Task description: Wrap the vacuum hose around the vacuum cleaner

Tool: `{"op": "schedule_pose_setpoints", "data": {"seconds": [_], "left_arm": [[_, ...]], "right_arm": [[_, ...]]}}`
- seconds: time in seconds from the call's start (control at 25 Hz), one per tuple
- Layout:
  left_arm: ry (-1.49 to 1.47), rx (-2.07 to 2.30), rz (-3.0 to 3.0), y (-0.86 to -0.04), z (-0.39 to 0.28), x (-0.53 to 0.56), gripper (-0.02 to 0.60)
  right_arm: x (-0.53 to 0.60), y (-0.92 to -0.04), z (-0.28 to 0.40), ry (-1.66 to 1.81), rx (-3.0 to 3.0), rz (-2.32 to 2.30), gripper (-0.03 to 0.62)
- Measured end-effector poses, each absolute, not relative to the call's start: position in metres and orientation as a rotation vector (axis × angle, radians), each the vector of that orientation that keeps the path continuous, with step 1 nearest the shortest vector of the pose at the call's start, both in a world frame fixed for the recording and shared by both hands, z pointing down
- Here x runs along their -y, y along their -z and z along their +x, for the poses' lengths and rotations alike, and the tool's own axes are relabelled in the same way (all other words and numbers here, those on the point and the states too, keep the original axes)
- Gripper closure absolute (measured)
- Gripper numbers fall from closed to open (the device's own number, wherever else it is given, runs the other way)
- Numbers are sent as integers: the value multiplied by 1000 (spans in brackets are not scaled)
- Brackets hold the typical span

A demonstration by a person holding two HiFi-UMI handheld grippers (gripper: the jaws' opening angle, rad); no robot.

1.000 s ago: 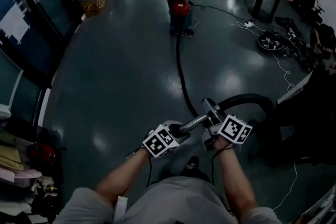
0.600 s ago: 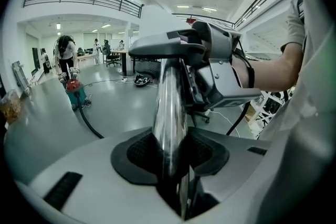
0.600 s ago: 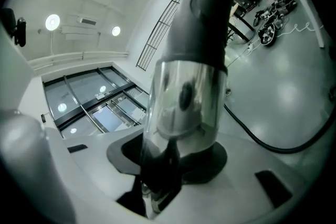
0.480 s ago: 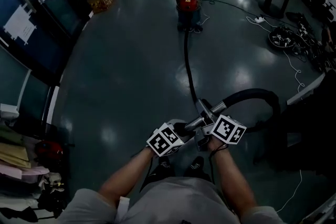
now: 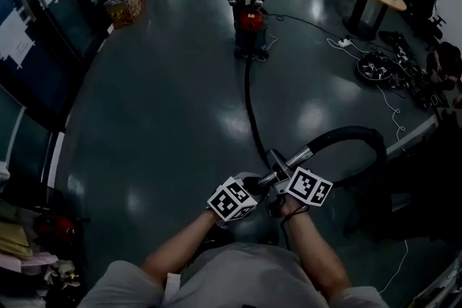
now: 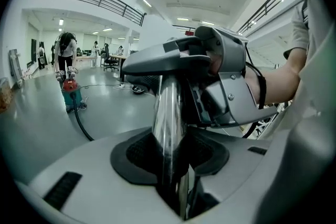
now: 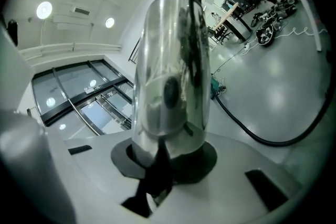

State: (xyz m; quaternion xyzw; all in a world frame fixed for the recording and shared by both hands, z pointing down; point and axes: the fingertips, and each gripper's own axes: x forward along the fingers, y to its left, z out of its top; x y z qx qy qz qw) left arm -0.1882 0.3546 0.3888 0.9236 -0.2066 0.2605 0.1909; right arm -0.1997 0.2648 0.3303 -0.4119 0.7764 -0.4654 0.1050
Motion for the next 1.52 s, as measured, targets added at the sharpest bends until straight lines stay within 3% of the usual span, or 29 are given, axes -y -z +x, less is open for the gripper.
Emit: {"op": "schedule_pose_setpoints", "data": {"seconds": [0.24, 0.4, 0.72, 1.28, 1.52], "left_arm": [[-718, 500, 2678, -392, -248, -329, 425], [-814, 424, 2662, -410, -307, -328, 372], [-845, 421, 2658, -409, -393, -302, 370], [-984, 689, 2967, -326, -391, -214, 370], [-1133, 799, 3038, -304, -367, -185, 370]], "right_arm": [[-230, -321, -252, 1294, -2325, -1317, 531], [-203, -307, -266, 1226, -2330, -1405, 531], [-171, -323, -305, 1150, -2551, -1528, 531], [-180, -385, -379, 972, -3246, -1276, 531], [-169, -396, -373, 805, -3485, -1084, 531]]}}
